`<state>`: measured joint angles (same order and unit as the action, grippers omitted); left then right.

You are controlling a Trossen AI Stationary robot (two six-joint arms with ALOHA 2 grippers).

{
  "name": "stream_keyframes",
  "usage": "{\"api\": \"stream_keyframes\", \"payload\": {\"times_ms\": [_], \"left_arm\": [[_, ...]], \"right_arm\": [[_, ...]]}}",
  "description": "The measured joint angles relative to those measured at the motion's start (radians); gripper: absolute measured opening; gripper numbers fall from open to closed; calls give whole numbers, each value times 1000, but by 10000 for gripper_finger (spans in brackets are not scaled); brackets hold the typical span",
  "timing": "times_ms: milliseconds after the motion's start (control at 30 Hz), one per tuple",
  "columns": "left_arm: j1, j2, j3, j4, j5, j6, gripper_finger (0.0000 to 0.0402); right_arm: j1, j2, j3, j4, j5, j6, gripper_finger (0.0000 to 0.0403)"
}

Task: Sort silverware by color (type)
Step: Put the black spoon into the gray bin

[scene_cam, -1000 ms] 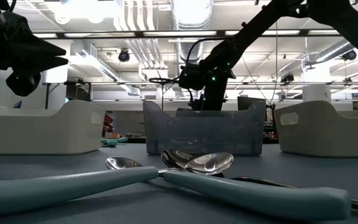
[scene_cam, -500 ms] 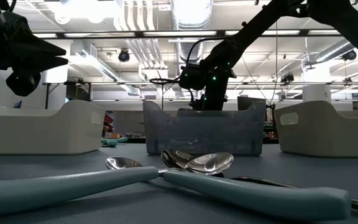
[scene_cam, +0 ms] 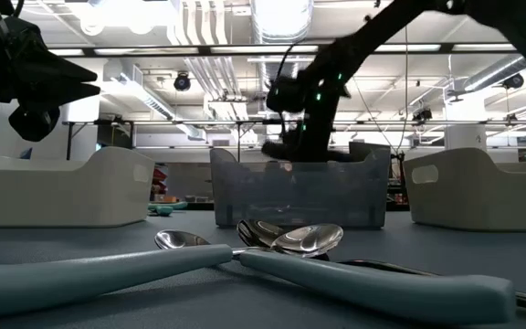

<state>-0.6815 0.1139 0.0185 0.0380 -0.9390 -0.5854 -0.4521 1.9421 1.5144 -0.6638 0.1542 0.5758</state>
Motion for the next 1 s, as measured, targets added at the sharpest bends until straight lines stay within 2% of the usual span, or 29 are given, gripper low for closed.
{"api": "stream_keyframes", "payload": {"times_ms": [267,433,533,767,1000], "left_arm": [[0,0,0,0,0,0,76],[0,0,0,0,0,0,76],[0,0,0,0,0,0,76],[0,0,0,0,0,0,76],[0,0,0,0,0,0,76]], "right_arm": [[50,-242,2,-55,2,-131,9],[114,-414,1,-177,4,-175,9],[171,-514,1,-311,4,-173,9],[355,-685,-6,-649,7,6,9],[611,-735,-116,-685,113,160,9]]}}
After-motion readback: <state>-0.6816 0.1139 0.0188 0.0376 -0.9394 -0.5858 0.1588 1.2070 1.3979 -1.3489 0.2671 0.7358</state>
